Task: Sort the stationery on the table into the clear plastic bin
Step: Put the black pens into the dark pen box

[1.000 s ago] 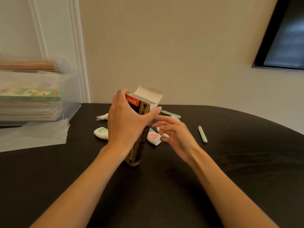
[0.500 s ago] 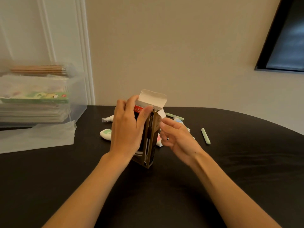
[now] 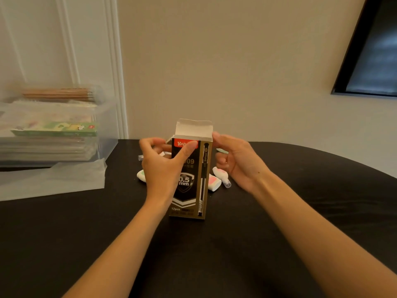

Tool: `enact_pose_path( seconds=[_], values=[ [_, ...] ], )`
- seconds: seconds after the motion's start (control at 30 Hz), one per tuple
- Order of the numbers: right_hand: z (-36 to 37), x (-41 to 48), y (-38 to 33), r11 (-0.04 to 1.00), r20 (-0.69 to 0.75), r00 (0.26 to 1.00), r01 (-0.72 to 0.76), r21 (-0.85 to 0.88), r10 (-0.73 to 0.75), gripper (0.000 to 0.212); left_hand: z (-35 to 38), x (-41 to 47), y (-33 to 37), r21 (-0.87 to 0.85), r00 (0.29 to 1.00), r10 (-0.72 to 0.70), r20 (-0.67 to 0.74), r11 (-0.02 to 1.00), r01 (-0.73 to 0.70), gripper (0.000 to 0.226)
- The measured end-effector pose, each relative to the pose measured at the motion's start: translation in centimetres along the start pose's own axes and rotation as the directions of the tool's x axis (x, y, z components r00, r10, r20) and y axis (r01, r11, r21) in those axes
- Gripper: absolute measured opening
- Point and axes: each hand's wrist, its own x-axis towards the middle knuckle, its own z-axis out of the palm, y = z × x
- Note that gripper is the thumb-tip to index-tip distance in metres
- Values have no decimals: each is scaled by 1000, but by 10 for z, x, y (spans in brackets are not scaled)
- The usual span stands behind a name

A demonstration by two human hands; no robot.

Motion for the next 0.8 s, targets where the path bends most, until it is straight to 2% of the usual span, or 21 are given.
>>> enact_pose_path(
  seconds=[0.1,0.17,0.23,0.33,0.43,0.57,0.7,0.8],
  values=[
    [5,3,-3,999,-9,1000,-19,-38,19,28,3,-5,2,24,999,46,22,999,-47,39],
    [9,3,-6,997,-27,1000,-19,-79,17,26,4,-7,1,34,996,83,18,996,-83,36],
    [12,3,-10,991,-28,1000,-2,-131,-2,15,4,-7,0,25,993,116,-4,993,-116,37],
    [15,5,-14,982,-47,998,26,-186,-35,25,3,-7,2,38,983,179,-40,983,-177,44],
    [18,7,-12,978,-93,995,21,-206,-41,18,5,-8,5,39,972,234,-30,972,-233,49],
    [21,7,-10,977,-128,990,24,-213,-53,21,5,-8,4,48,962,273,-19,961,-272,55],
    [24,5,-11,969,-177,979,54,-241,-99,18,2,-8,-1,138,948,317,17,939,-316,38],
    [27,5,-14,958,-199,968,96,-269,-153,3,0,-5,0,121,956,285,67,949,-292,29]
  ],
)
